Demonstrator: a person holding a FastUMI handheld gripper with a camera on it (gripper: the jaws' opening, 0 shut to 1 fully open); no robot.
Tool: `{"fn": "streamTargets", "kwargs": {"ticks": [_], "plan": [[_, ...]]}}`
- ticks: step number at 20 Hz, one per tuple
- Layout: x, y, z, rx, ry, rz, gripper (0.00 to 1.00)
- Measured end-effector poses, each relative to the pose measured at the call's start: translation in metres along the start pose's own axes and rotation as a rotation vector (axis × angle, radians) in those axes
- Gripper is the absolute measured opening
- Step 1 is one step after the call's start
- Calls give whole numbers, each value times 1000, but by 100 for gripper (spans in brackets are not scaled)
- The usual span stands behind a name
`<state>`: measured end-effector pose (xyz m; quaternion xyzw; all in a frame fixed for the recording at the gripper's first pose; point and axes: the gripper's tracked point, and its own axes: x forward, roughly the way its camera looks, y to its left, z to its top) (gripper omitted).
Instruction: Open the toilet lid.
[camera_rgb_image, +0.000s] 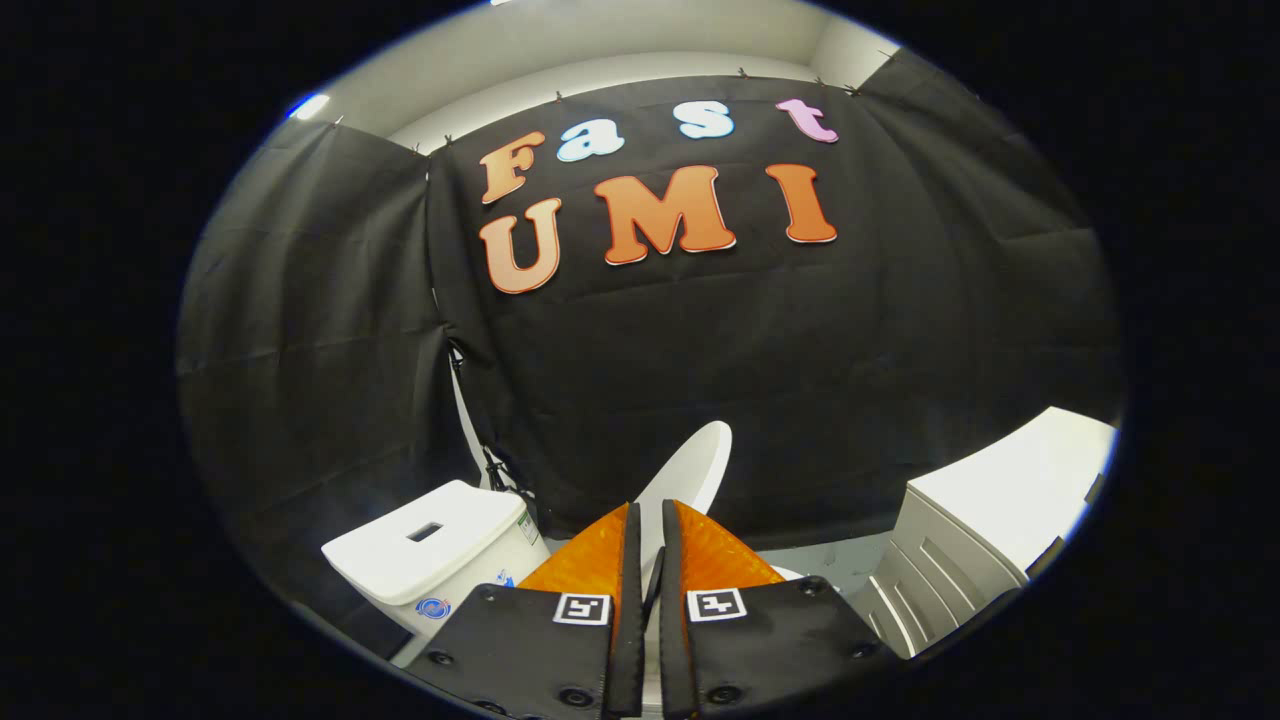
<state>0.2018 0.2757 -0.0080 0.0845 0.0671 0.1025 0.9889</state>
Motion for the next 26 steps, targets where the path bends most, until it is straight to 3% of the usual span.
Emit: {"fn": "streamTargets", "kwargs": {"ticks": [7, 26], "plan": [[8, 46, 21, 0, -1, 35, 15], [38, 251, 50, -113, -37, 222, 15]]}}
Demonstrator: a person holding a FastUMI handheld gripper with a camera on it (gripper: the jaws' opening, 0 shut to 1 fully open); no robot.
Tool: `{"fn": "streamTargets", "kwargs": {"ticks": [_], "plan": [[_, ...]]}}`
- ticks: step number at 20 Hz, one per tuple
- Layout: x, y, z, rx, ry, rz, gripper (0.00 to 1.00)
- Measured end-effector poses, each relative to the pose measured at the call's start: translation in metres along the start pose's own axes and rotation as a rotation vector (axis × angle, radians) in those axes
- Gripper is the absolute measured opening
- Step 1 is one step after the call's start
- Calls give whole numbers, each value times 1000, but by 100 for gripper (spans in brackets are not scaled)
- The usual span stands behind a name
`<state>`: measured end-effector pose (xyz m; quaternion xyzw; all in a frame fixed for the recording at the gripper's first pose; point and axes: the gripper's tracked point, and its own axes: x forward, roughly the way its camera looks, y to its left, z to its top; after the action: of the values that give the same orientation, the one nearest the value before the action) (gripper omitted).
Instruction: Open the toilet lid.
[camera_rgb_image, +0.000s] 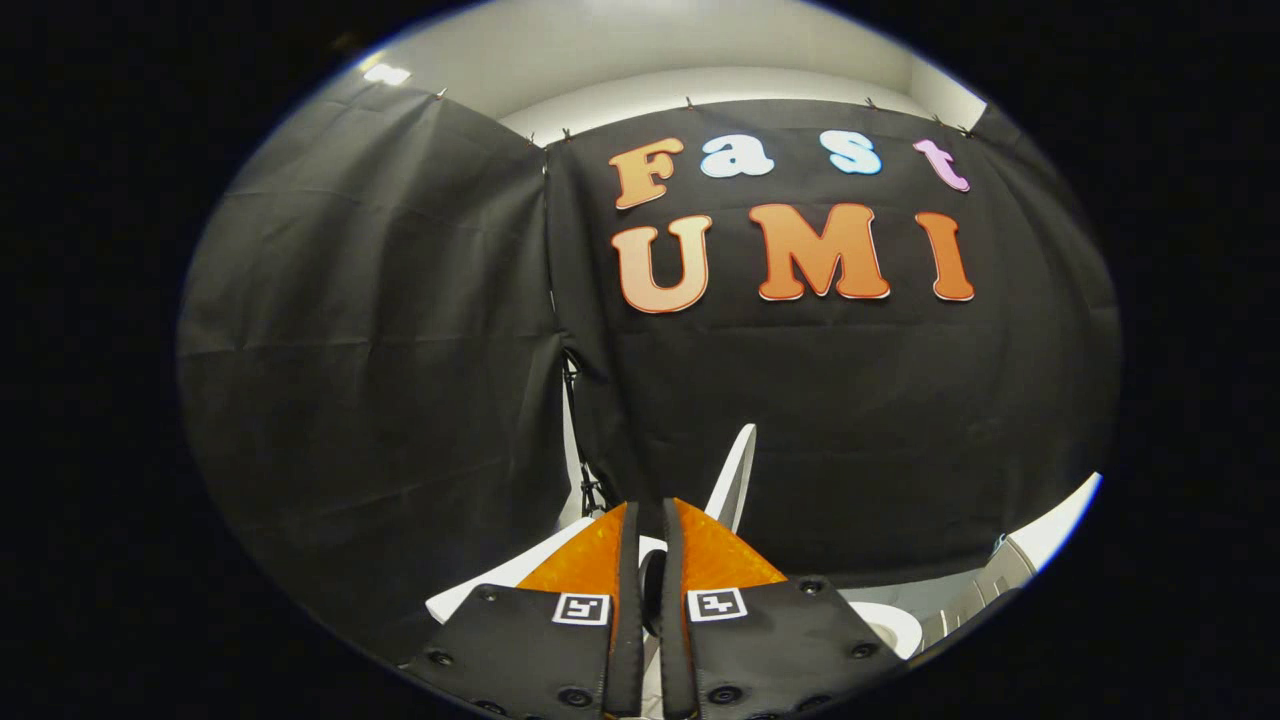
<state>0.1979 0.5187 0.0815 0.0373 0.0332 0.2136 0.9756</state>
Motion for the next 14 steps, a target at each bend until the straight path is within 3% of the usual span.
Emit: {"fn": "streamTargets", "kwargs": {"ticks": [5, 10, 14], "plan": [[14, 45, -6, 11, 20, 60, 15], [33, 90, -12, -78, 47, 101, 15], [42, 118, -20, -29, 75, 140, 15]]}}
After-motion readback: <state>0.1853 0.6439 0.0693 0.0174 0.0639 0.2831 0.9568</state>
